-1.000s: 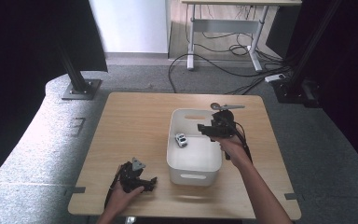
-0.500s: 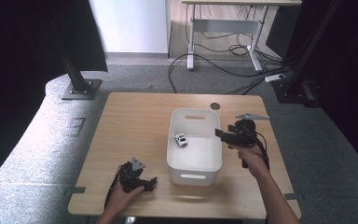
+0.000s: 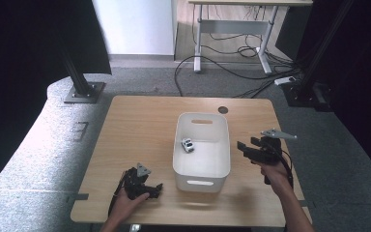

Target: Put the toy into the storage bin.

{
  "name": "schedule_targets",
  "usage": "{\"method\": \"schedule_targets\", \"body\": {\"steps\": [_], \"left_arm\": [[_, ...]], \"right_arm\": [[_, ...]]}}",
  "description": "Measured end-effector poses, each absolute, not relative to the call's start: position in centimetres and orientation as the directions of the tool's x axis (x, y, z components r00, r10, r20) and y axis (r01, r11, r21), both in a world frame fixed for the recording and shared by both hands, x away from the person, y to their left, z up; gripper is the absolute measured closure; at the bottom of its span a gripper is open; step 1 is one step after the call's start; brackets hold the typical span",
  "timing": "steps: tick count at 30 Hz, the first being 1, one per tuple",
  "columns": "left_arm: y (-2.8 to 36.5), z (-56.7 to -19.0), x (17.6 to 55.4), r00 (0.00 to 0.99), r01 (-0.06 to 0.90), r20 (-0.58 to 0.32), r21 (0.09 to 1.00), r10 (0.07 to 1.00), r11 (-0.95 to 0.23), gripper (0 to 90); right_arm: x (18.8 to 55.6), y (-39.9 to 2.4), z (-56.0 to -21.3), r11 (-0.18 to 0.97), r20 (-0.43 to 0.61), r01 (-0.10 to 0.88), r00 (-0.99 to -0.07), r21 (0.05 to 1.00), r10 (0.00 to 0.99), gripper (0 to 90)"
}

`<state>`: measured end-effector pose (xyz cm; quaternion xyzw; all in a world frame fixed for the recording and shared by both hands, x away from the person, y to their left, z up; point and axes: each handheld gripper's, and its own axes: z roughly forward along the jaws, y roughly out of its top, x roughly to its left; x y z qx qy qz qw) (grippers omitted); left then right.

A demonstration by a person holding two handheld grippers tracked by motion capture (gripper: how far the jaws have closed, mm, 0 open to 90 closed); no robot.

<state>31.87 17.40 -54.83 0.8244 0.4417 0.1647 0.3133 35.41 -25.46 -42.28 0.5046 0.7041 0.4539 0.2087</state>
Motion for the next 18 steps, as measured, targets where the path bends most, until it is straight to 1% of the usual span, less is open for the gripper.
{"method": "schedule_targets", "body": {"steps": [10, 18], "left_arm": [[17.4, -54.8, 31.9, 0.555, 0.626, -0.006, 0.662, 0.832, -0.413, 1.2], [17.4, -54.8, 31.9, 0.555, 0.625, -0.005, 0.662, 0.832, -0.413, 1.2]], "right_arm": [[34.9, -26.5, -43.3, 0.076, 0.158, 0.522, -0.389, 0.849, 0.908, 34.9], [34.9, -26.7, -43.7, 0.079, 0.151, 0.521, -0.384, 0.850, 0.911, 33.0]]}}
